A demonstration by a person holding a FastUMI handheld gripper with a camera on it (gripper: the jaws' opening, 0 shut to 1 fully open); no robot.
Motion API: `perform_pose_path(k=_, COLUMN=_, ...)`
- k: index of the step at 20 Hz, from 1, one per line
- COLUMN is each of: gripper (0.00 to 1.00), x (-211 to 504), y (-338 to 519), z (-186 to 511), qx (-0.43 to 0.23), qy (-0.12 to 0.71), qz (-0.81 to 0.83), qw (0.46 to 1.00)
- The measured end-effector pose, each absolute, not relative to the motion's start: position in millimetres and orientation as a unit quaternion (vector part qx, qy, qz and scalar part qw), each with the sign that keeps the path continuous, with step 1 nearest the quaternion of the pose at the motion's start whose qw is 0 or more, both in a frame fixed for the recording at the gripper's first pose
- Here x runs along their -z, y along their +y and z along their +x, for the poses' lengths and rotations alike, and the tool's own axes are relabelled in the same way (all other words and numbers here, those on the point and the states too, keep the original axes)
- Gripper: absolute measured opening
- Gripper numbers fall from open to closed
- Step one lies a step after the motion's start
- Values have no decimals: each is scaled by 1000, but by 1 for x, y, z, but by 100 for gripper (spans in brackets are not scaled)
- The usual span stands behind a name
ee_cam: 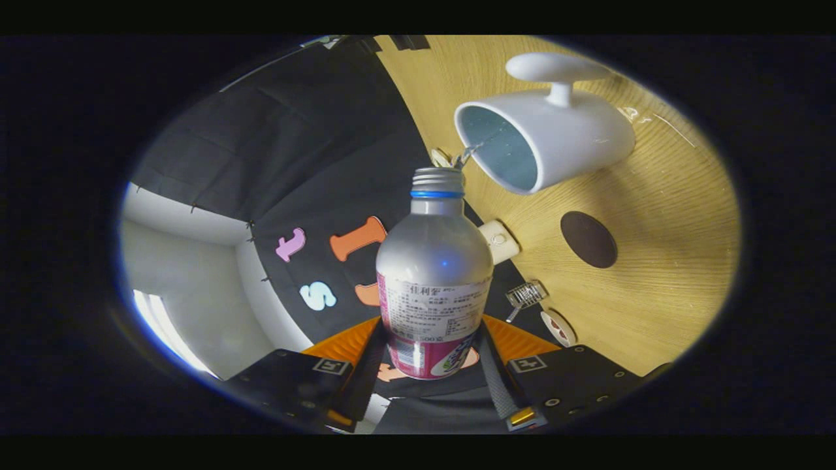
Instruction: Take the bottle from table, then pour the juice into the cup, finally place the bottle on the coaster
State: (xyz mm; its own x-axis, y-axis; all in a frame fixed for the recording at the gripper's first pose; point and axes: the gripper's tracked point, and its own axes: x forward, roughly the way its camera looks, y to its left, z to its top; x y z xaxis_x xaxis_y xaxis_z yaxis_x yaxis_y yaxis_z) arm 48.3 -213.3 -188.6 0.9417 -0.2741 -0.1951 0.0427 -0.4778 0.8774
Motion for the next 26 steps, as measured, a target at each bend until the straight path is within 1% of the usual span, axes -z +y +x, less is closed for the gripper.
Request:
perform_pose_path(k=23, gripper=74, x=181, y=-219, z=53, qx=149, qy=-114, qz=874, qw=448)
perform_pose_path(k=26, gripper=74, x=184, y=-217, z=54, qx=152, qy=-107, qz=871, qw=455)
